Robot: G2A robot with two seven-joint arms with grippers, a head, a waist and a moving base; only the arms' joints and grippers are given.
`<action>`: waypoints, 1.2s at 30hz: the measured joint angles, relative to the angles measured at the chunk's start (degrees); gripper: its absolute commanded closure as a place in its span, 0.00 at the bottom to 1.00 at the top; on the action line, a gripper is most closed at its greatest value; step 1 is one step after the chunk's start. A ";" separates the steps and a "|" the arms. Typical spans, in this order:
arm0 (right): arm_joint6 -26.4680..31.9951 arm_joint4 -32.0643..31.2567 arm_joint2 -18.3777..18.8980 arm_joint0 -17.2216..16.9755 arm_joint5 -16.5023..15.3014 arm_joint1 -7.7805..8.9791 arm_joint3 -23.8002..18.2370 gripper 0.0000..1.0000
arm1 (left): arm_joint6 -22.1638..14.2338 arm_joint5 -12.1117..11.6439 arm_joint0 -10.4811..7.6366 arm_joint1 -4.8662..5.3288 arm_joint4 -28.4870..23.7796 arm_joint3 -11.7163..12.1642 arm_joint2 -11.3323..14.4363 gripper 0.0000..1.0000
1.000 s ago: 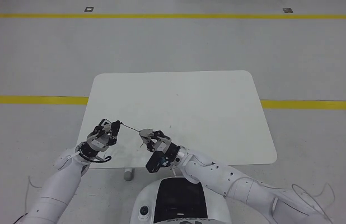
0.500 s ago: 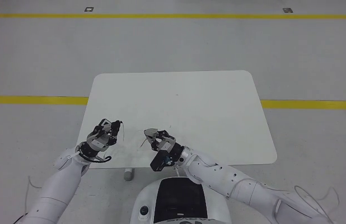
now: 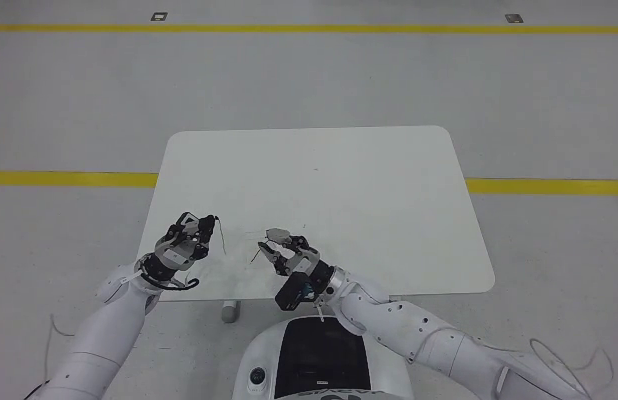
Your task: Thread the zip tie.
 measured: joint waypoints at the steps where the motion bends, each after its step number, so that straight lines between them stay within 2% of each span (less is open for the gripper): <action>1: 0.00 0.00 0.00 0.00 0.00 0.00 0.00 0.00 | 0.00 0.00 0.00 0.00 0.00 0.00 0.00 1.00; 6: 0.06 0.26 0.23 -0.18 -0.04 0.00 -0.18 0.00 | 0.98 -0.81 -0.13 -0.01 1.24 -0.75 0.01 1.00; 9: -2.65 6.36 3.52 -2.09 -1.94 0.32 -1.41 0.00 | 0.96 -2.73 0.02 0.17 5.14 -2.23 -0.49 1.00; 10: -5.26 10.53 5.47 -3.16 -3.86 0.60 -1.64 0.00 | 0.48 -3.65 0.12 0.33 7.22 -2.61 -0.88 1.00; 13: -10.34 17.62 9.75 -5.03 -9.61 1.45 -1.17 0.00 | -0.44 -5.14 0.55 0.59 10.68 -3.71 -1.66 1.00; 16: -12.01 23.75 12.81 -6.51 -17.02 2.04 -1.48 0.00 | -1.62 -5.40 1.00 0.68 11.39 -4.75 -2.12 1.00; 17: -12.03 24.64 13.01 -6.59 -18.27 2.07 -1.51 0.00 | -1.70 -5.46 1.12 0.67 11.17 -4.89 -2.18 1.00; 24: -11.75 24.05 12.95 -6.67 -17.35 2.03 -1.70 0.00 | -1.43 -5.44 1.21 0.61 10.73 -5.09 -2.12 1.00; 28: -11.21 27.60 15.19 -7.99 -19.34 1.90 -2.33 0.00 | 0.12 -6.26 1.36 0.71 13.21 -7.68 -2.69 1.00; 31: -11.89 30.29 17.43 -9.02 -20.08 1.89 -2.31 0.00 | 0.04 -5.73 1.76 0.82 13.18 -9.68 -3.49 1.00; 36: -11.25 32.04 19.85 -10.34 -20.55 1.84 -2.60 0.00 | 1.43 -5.73 2.58 0.99 14.85 -11.21 -4.53 1.00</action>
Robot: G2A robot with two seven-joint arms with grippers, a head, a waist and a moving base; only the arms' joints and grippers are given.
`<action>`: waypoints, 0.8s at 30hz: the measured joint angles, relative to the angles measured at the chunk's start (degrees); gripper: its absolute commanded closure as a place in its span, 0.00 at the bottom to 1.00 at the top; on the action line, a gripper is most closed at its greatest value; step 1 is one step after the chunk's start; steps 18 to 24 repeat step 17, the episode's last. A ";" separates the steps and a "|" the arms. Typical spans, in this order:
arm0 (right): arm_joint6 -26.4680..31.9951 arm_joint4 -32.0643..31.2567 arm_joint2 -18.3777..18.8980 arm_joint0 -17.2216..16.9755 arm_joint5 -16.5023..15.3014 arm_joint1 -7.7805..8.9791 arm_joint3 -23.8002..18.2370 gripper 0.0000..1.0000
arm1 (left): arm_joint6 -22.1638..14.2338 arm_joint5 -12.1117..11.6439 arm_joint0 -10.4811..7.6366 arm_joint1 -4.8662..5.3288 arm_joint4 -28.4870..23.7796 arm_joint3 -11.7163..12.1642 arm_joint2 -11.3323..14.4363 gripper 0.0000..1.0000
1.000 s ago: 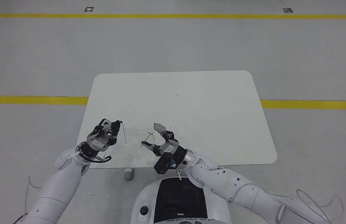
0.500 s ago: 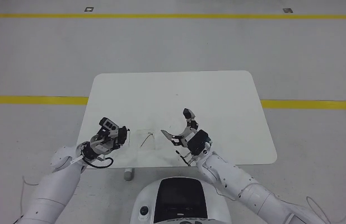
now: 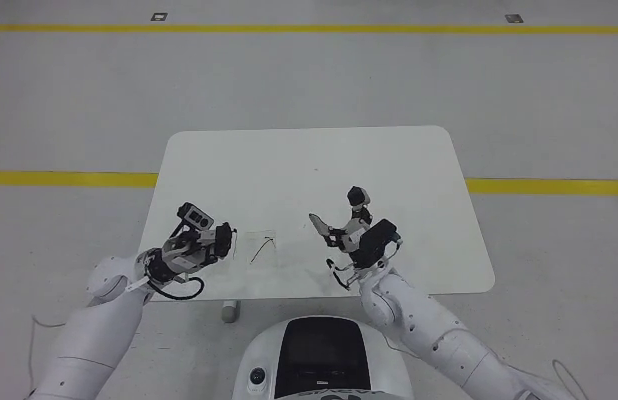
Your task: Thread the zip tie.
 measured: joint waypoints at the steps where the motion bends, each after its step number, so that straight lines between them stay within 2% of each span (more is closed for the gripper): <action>1: 0.10 0.02 0.11 -0.03 -0.03 -0.01 0.01 0.00 | 0.26 -0.14 0.04 0.01 0.32 0.03 -0.09 1.00; 24: 0.09 -0.01 0.07 0.00 -0.01 0.00 0.03 0.00 | 0.22 -0.14 0.03 0.01 0.28 0.07 -0.07 1.00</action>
